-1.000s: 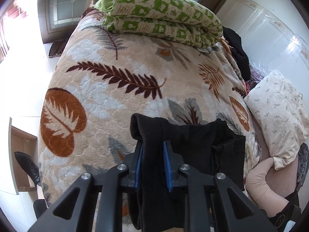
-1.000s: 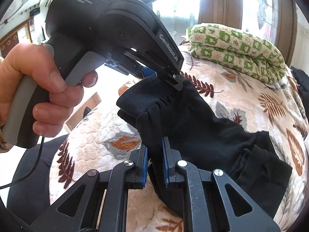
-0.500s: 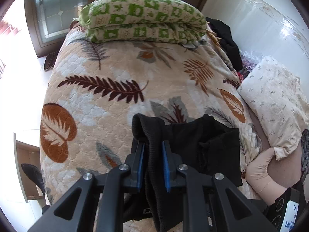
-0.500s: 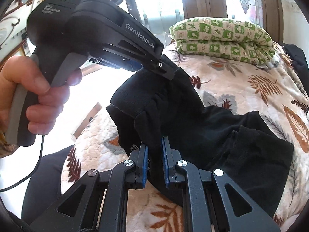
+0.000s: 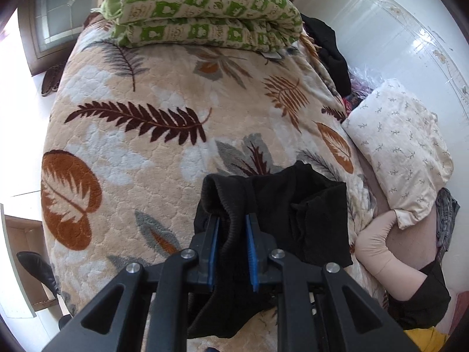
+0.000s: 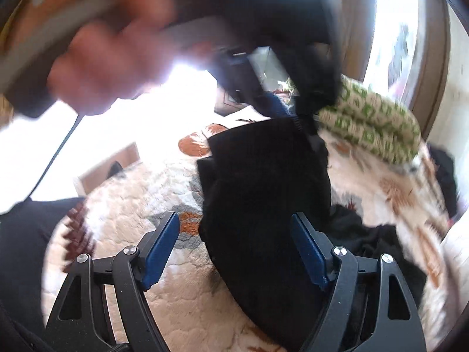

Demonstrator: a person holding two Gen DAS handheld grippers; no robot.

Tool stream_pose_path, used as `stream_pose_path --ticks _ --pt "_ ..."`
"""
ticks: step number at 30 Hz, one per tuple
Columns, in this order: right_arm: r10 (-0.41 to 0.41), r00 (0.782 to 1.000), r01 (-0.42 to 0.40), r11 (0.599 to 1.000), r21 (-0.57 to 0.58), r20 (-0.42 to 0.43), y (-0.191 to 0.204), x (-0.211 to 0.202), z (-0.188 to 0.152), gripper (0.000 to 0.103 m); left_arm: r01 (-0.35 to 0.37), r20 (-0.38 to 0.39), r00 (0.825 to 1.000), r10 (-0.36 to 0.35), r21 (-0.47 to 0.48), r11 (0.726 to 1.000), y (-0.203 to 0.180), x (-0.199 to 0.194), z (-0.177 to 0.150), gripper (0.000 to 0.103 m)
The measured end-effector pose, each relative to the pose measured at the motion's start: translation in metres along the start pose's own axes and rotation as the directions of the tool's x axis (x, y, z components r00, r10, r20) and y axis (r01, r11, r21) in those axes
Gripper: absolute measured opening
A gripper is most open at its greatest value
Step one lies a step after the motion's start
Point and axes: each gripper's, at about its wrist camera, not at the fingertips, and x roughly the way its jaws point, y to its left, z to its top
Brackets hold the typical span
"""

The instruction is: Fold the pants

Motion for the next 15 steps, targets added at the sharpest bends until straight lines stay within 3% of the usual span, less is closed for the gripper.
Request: stream_pose_path --ticks 5,6,10,15 --pt "-0.155 0.988 0.153 0.984 -0.095 -0.016 0.023 0.024 0.005 0.075 0.065 -0.038 0.997 -0.065 0.007 0.998 -0.002 0.001 0.004 0.019" --pt "-0.164 0.986 0.161 0.982 -0.094 -0.029 0.023 0.029 0.005 0.069 0.074 -0.040 0.996 -0.074 0.007 0.997 -0.003 0.000 0.005 0.019" --pt "-0.175 0.979 0.170 0.983 -0.064 -0.103 0.018 0.047 0.006 0.032 0.057 -0.047 0.997 -0.056 0.021 0.998 -0.003 0.001 0.004 0.019" --pt "-0.080 0.992 0.085 0.995 0.046 -0.098 -0.007 0.027 0.006 0.015 0.060 -0.024 0.998 -0.060 -0.016 0.998 0.007 -0.004 0.004 0.019"
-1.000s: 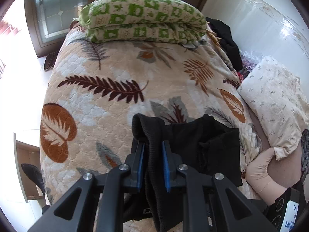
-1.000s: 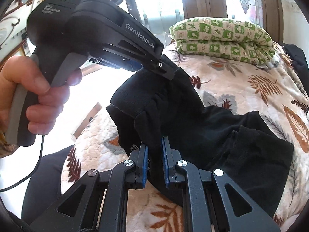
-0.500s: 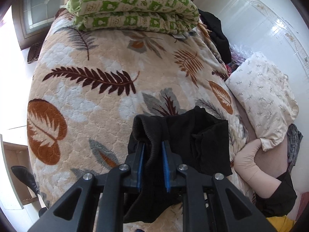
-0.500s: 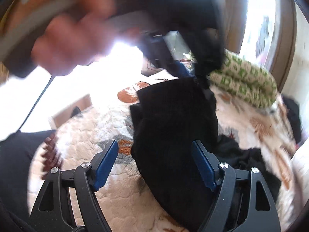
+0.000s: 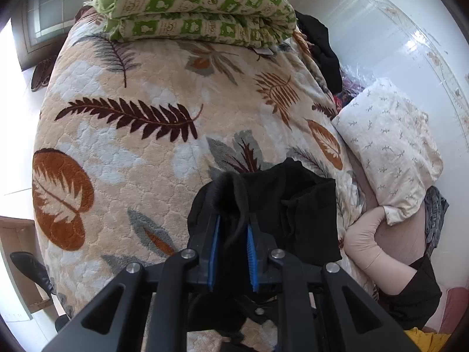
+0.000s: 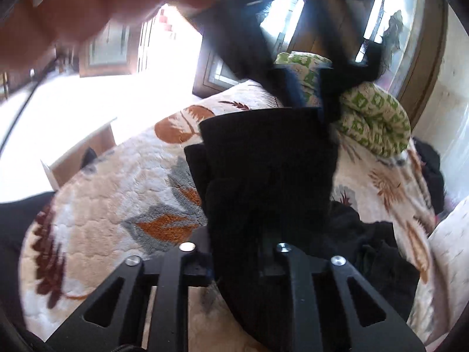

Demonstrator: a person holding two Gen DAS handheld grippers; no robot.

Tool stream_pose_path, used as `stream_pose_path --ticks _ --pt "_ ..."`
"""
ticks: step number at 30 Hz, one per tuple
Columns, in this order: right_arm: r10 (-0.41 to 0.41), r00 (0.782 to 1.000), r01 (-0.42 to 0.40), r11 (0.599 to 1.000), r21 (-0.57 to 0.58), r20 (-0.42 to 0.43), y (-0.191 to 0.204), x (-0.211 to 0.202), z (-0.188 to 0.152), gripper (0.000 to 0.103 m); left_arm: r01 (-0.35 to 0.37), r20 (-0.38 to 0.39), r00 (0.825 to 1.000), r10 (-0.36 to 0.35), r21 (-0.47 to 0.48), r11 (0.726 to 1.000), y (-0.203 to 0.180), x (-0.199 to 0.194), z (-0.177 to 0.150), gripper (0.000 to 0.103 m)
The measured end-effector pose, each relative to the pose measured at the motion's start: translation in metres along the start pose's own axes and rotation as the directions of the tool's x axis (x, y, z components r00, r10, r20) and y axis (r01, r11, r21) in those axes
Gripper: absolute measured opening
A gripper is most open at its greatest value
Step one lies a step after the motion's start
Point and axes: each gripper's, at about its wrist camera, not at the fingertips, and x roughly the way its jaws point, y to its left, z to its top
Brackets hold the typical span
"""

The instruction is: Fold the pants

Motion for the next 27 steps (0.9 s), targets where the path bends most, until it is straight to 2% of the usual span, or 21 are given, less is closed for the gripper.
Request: stream_pose_path --ticks 4,10,27 --pt "0.080 0.997 -0.079 0.991 0.104 -0.008 -0.028 -0.014 -0.002 0.012 -0.002 0.021 1.000 0.002 -0.014 1.000 -0.003 -0.004 -0.002 0.015" --pt "0.128 0.992 -0.126 0.971 0.201 0.004 -0.052 -0.025 -0.004 0.012 -0.011 0.023 1.000 0.011 0.002 1.000 -0.023 -0.005 -0.002 0.010" --pt "0.133 0.991 -0.136 0.922 0.364 0.033 -0.097 -0.050 -0.026 0.012 -0.020 0.005 1.000 0.019 0.101 0.995 -0.100 0.002 0.007 0.008"
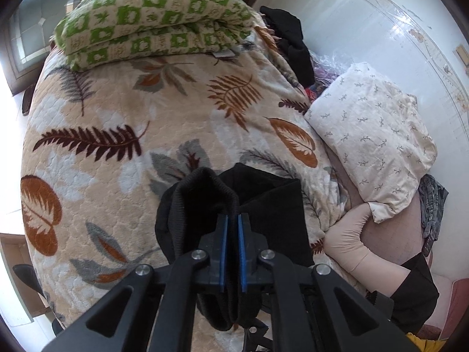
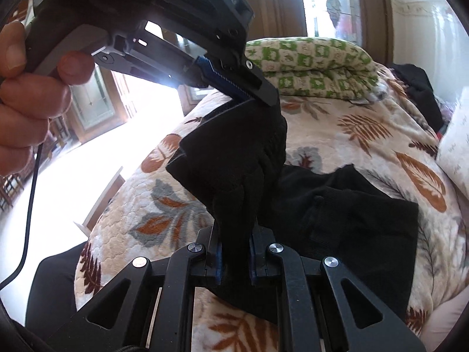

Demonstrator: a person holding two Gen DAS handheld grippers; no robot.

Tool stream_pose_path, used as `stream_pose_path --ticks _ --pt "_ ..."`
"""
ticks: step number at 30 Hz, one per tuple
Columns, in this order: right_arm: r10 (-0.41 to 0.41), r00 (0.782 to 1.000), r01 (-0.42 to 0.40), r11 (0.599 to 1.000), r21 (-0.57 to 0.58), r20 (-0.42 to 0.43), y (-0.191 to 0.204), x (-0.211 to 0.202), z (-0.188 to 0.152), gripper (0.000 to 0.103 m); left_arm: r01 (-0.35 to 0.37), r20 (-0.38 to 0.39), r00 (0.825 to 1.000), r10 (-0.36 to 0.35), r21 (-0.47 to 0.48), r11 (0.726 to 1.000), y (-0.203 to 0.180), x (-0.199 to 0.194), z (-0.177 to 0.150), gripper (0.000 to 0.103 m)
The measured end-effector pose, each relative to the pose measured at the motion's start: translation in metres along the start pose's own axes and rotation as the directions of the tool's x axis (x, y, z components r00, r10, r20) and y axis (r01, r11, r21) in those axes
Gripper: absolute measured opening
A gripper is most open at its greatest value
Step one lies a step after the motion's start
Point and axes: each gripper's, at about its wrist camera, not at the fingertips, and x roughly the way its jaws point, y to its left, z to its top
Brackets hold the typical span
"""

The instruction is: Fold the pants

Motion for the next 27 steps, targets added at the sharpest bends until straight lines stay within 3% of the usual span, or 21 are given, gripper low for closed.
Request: stream_pose_path --ticks 13,16,18,20,22,24,27 --pt "-0.049 0.999 0.047 0.973 0.225 0.001 -0.075 -0.028 -0.025 0.012 -0.011 -0.034 0.999 0.015 0.107 0.994 -0.078 0.043 0.018 0.008" --pt "0.043 0.999 -0.030 0.939 0.342 -0.028 -0.102 -0.017 -0.044 0.014 -0.089 -0.001 0.996 0.090 0.119 0.989 -0.076 0.051 0.005 0.012" --pt "0.105 0.994 -0.087 0.908 0.410 -0.022 -0.117 -0.012 -0.053 0.016 -0.126 0.014 0.992 0.125 0.111 0.986 -0.067 0.055 -0.010 0.029" --pt "0.177 0.984 -0.162 0.860 0.483 0.015 -0.131 -0.010 -0.060 0.021 -0.125 0.039 0.992 0.122 0.060 0.990 -0.050 0.056 -0.025 0.038" --pt "0.223 0.974 -0.213 0.814 0.541 0.048 -0.140 -0.009 -0.065 0.041 -0.106 0.052 0.993 0.108 -0.023 0.994 -0.029 0.059 -0.035 0.038" --pt "0.247 0.966 -0.244 0.777 0.581 0.076 -0.148 -0.009 -0.069 0.055 -0.094 0.044 0.994 0.098 -0.098 0.991 -0.009 0.065 -0.042 0.038" --pt "0.261 0.959 -0.274 0.754 0.597 0.111 -0.154 -0.013 -0.069 0.056 -0.096 0.042 0.994 0.104 -0.162 0.982 0.010 0.072 -0.048 0.038"
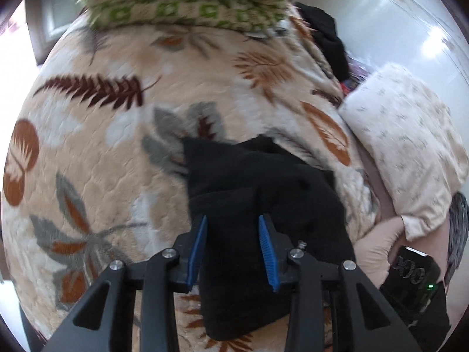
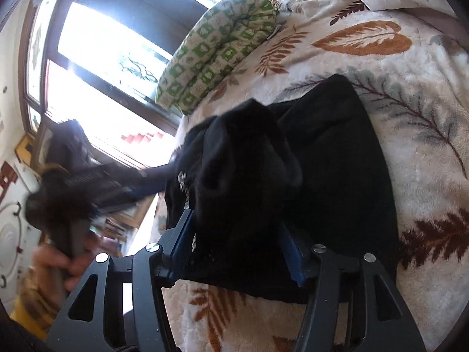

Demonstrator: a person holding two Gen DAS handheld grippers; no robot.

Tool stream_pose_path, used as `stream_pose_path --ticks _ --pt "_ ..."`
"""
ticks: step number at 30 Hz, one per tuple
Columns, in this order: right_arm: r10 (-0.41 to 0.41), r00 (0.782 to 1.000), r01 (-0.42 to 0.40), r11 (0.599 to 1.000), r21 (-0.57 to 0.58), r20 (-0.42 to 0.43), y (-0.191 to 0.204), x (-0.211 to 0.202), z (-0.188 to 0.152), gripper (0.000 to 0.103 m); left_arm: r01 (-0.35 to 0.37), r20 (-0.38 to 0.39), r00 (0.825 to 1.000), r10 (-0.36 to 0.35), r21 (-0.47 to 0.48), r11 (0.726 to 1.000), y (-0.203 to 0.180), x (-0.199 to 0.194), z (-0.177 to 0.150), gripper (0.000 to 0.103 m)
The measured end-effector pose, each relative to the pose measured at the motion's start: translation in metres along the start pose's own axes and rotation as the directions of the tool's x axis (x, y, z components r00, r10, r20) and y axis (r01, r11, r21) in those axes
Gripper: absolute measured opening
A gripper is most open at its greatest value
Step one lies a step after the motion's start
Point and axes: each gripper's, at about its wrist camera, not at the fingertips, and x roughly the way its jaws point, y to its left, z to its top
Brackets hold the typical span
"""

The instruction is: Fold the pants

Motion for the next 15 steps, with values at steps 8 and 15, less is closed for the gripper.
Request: stream_pose_path --ticks 8,15 --pt "0.182 0.982 -0.188 0.968 0.169 0.047 -0.016 -0.012 0.014 0.065 0.076 0.029 0.997 -0.074 -0.083 0.994 0.019 -0.001 -0.007 0.038" --pt "0.129 0.991 -0.130 0.978 0.164 0.015 -0.010 -0.009 0.028 0.073 0.068 0.073 0.995 -0.062 -0.084 0.994 0.028 -0.009 -0.011 0.038"
